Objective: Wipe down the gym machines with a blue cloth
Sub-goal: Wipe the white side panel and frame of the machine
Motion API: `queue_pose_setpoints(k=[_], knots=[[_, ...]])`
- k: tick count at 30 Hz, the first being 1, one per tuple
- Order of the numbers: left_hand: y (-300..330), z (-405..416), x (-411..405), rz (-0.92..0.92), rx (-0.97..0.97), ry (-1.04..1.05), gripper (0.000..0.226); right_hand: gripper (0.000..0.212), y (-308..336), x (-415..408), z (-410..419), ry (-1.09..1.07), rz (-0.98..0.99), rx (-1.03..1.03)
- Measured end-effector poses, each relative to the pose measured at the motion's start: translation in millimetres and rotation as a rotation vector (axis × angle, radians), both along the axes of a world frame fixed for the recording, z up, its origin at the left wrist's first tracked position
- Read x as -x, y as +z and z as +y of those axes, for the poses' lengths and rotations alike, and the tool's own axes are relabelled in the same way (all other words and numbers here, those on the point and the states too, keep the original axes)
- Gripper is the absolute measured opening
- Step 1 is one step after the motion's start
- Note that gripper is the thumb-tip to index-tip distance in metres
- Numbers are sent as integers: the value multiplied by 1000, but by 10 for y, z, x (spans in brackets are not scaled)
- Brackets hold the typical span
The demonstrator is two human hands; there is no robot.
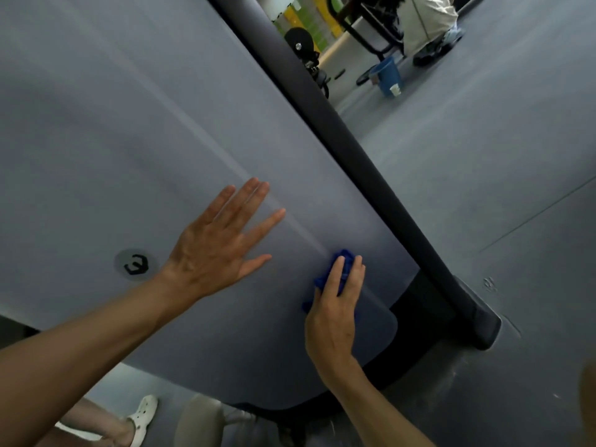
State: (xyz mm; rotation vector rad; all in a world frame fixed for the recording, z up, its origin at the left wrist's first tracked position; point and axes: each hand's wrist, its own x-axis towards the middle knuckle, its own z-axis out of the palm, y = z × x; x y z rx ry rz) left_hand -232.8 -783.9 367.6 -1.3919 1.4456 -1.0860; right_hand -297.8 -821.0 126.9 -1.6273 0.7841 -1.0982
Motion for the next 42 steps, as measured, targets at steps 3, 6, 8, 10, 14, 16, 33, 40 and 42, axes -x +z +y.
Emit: queue_pose_setpoints(k=[3, 6, 8, 10, 14, 16, 33, 40, 42], knots=[[-7, 35, -89, -15, 20, -24, 77, 81, -2, -191, -497, -5, -27, -70], [-43, 14, -153, 2, 34, -62, 74, 69, 113, -359, -1106, -90, -133, -209], [-46, 1, -170, 31, 39, -81, 73, 58, 175, -369, -1278, -130, -148, -204], [-49, 12, -186, 54, 44, -102, 72, 53, 254, -275, -1224, -128, -107, -222], [-70, 15, -216, 77, 81, -156, 71, 60, 303, 18, -867, -61, 169, -193], [-73, 8, -224, 74, 90, -170, 71, 74, 324, 91, -741, 0, 198, -190], [-102, 23, -229, 120, 114, -196, 72, 41, 309, 325, -906, -138, 160, 60], [-98, 22, -248, 99, 116, -204, 72, 40, 211, 191, -587, -107, 155, 154], [-95, 29, -247, 99, 113, -197, 72, 52, 174, 205, -337, -87, 149, 209]])
